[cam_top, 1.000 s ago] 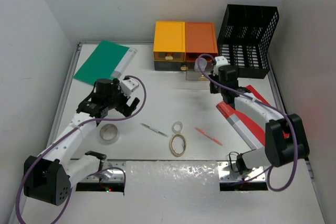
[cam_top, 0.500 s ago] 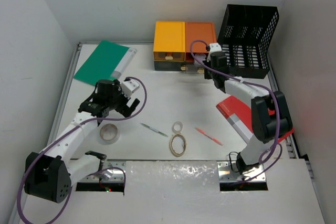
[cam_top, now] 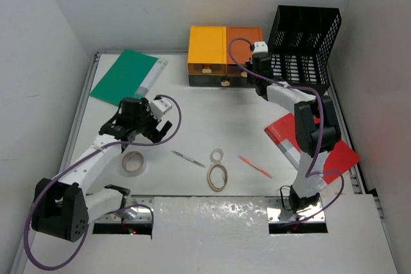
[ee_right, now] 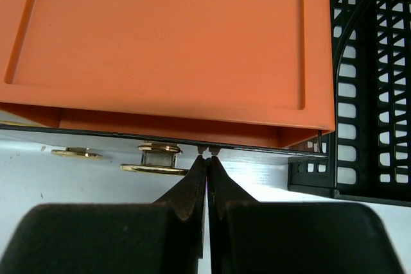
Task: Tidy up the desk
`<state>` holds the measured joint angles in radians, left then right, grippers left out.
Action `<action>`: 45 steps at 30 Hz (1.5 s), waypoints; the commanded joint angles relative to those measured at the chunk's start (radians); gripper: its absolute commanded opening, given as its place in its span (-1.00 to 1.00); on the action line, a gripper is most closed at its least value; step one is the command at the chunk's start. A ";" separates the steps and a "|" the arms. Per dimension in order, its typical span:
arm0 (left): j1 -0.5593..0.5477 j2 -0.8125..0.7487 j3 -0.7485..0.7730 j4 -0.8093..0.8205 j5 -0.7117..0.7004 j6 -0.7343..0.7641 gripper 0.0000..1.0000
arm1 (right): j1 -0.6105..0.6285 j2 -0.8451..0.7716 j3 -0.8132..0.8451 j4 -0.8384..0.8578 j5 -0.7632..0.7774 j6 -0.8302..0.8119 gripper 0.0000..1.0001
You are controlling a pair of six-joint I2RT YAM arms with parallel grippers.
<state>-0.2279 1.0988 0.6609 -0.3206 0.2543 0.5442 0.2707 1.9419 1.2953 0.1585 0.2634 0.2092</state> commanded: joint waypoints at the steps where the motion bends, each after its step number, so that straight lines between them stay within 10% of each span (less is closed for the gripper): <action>1: 0.007 -0.004 -0.012 0.048 0.010 0.005 0.99 | 0.010 0.000 0.035 0.099 0.010 0.007 -1.00; 20: -0.014 0.074 0.127 0.037 -0.016 -0.030 0.99 | 0.004 -0.130 -0.066 0.030 -0.029 -0.016 -0.98; 22: -0.105 0.136 0.186 0.032 -0.099 -0.050 0.97 | 0.004 -0.210 -0.131 0.010 -0.026 0.002 -0.85; 27: -0.333 0.317 0.414 0.066 -0.352 -0.105 0.97 | -0.005 -0.382 -0.292 -0.010 -0.020 0.048 0.34; 37: -0.344 0.924 1.077 -0.052 -0.605 -0.530 0.94 | -0.036 -0.658 -0.548 -0.017 0.092 0.076 0.56; 45: -0.347 0.989 1.092 0.123 -0.707 -0.619 0.95 | -0.041 -0.690 -0.605 0.001 0.094 0.056 0.53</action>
<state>-0.5751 2.1178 1.7145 -0.3138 -0.3790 0.0051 0.2310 1.2758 0.7029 0.1196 0.3386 0.2653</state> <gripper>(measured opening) 0.976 0.772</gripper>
